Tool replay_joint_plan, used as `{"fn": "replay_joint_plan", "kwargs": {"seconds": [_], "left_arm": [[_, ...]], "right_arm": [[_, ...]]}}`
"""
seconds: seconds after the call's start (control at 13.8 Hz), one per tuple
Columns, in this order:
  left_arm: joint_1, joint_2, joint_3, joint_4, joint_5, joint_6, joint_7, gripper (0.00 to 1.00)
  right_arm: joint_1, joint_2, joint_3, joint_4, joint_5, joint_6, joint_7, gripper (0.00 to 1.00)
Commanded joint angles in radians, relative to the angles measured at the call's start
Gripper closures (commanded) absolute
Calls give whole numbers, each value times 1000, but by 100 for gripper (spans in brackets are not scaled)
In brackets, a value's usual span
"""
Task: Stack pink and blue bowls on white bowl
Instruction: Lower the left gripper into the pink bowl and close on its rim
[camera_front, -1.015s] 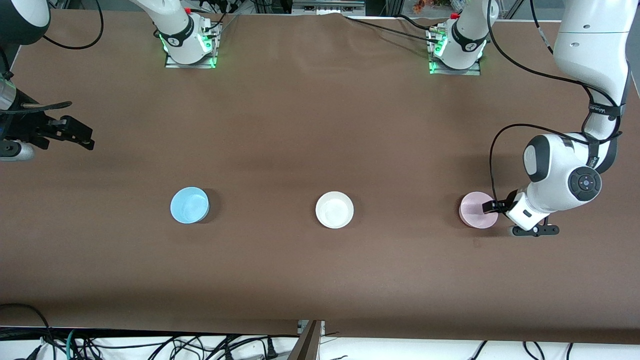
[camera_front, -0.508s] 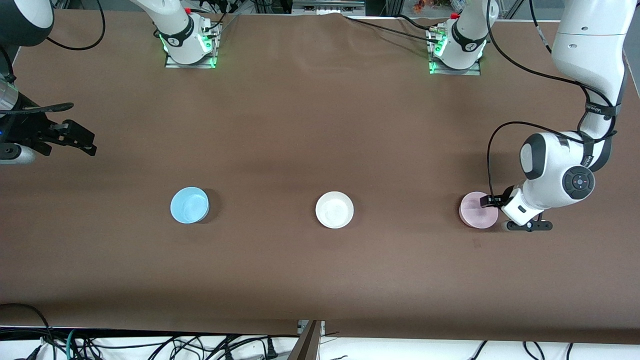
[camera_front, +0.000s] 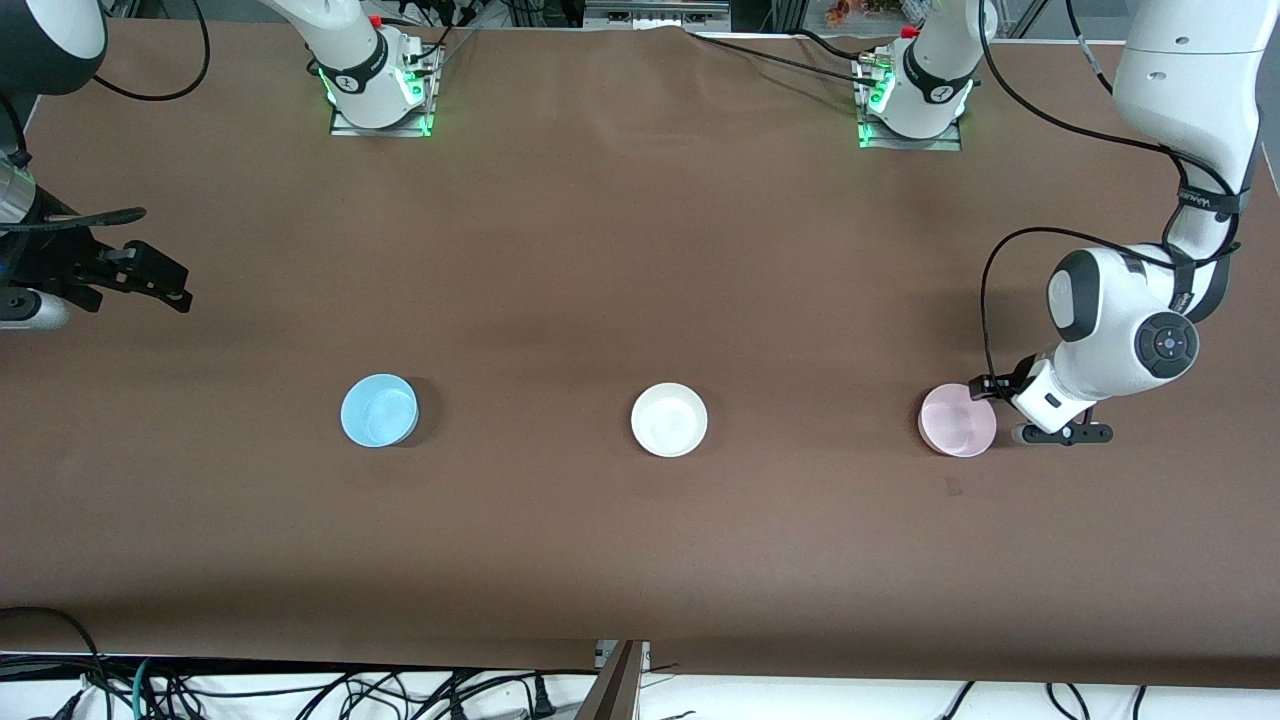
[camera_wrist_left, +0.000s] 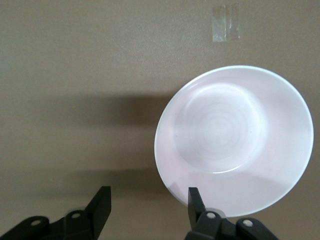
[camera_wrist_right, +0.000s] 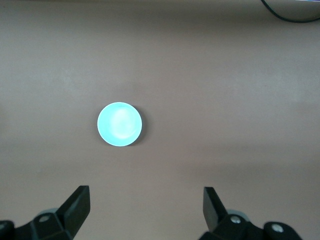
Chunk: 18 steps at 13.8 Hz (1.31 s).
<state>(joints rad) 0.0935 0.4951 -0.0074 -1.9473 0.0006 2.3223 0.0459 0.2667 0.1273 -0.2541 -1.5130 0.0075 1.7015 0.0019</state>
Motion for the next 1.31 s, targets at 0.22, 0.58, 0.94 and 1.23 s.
{"fn": "replay_joint_plan", "kwargs": {"seconds": [0.22, 0.58, 0.94, 1.23], "left_arm": [[11, -38, -14, -48, 6, 25, 12, 35], [11, -29, -14, -79, 1, 107, 9, 40], [8, -13, -16, -62, -34, 117, 0, 43], [2, -12, -16, -19, -74, 114, -8, 43]], "right_arm": [[-6, 3, -2, 11, 19, -2, 4, 0], [-6, 2, -2, 10, 19, -14, 4, 0], [-6, 2, -2, 10, 19, -16, 6, 0], [-6, 2, -2, 8, 19, -19, 6, 0]]}}
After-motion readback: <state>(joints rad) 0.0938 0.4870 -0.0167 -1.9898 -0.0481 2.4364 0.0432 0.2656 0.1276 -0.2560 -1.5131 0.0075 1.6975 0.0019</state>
